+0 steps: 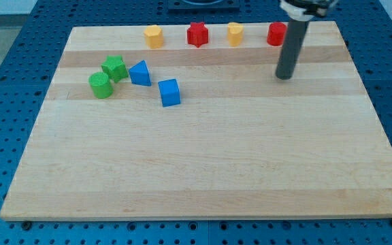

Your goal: Move your arm towards center

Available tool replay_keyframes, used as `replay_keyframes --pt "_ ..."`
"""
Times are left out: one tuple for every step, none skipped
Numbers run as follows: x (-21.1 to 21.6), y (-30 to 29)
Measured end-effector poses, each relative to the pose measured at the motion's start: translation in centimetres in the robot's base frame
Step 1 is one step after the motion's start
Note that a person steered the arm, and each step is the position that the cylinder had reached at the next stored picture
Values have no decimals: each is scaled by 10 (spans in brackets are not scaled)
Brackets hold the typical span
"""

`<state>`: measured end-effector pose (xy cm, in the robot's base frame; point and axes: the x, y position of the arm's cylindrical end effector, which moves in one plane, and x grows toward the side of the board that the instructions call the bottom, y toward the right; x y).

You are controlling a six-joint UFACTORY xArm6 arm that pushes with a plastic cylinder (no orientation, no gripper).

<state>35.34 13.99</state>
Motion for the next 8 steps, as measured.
replay_keyframes --pt "29 -11" --pt "40 -13" --pt "-4 -45" --pt "-33 -71" --pt "-27 -95" --pt "-14 -144" --pt "-9 -158" --pt "18 -171"
